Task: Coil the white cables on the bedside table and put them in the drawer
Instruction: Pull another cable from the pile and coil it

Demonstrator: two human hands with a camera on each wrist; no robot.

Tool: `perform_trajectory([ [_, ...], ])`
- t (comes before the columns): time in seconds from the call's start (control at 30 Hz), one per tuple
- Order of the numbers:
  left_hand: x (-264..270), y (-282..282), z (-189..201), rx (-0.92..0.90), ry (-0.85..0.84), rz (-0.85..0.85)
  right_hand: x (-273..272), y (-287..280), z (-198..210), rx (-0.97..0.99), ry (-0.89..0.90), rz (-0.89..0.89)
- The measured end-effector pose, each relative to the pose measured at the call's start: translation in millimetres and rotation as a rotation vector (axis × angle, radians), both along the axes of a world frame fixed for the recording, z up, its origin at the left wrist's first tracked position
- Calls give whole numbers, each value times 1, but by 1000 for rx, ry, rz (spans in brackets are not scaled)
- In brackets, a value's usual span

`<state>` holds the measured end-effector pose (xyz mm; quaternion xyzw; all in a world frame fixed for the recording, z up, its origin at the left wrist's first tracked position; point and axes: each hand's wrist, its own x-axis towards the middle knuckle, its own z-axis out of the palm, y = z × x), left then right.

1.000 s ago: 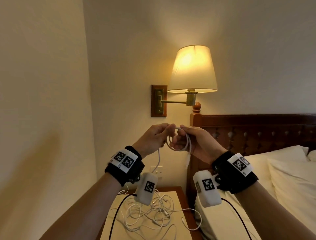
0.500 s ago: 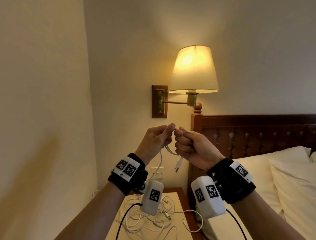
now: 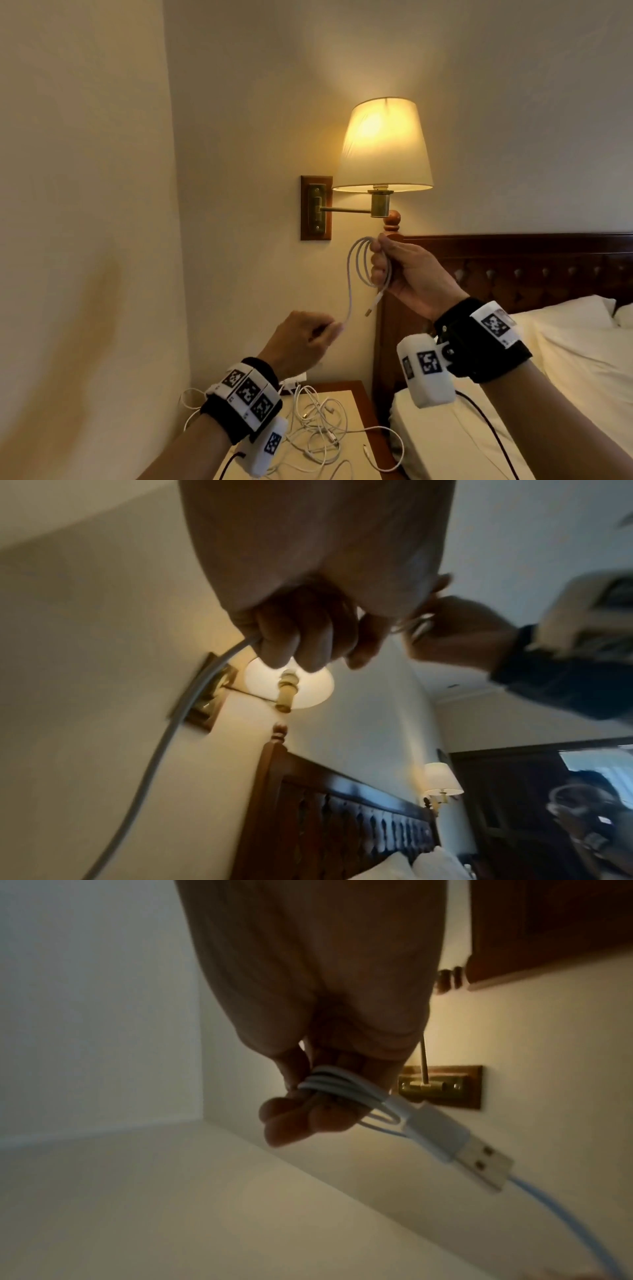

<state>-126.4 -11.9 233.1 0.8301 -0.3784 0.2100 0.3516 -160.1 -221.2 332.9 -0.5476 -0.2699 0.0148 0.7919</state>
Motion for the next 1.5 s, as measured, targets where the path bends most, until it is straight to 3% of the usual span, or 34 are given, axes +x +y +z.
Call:
perform_trajectory([
  [0.13,-25,-14,36,289,-247,-53,1,15,-6,-240,-162,-195],
  [0.3,-30,-8,60,116,-685,50,-3,18,-11,-469,-299,-299],
  [0.43,-22,-6,69,18,-834,153,-6,23,-12,-509,-332,-242],
  [0.5,-19,-6,74,-50,-784,168,-8,27,-10,-485,-306,-211],
  [0.63,-15,-8,88,-217,-447,155,-9,28,1,-394,-182,-125],
  [0.83,-14,-3,116,-112,-121,-38,-15,22,20,-285,-67,2],
  [1.03,-38,1,112,-412,473,-352,-22,29,18,-59,50,238],
  [1.17,-45,-1,108,-559,453,-269,-25,41,5,40,34,354],
  [1.3,-50,-1,98,-562,374,-171,-27,44,-5,30,31,385],
  [1.5,-53,6,86,-590,439,-157,-32,52,-6,-141,-7,96],
])
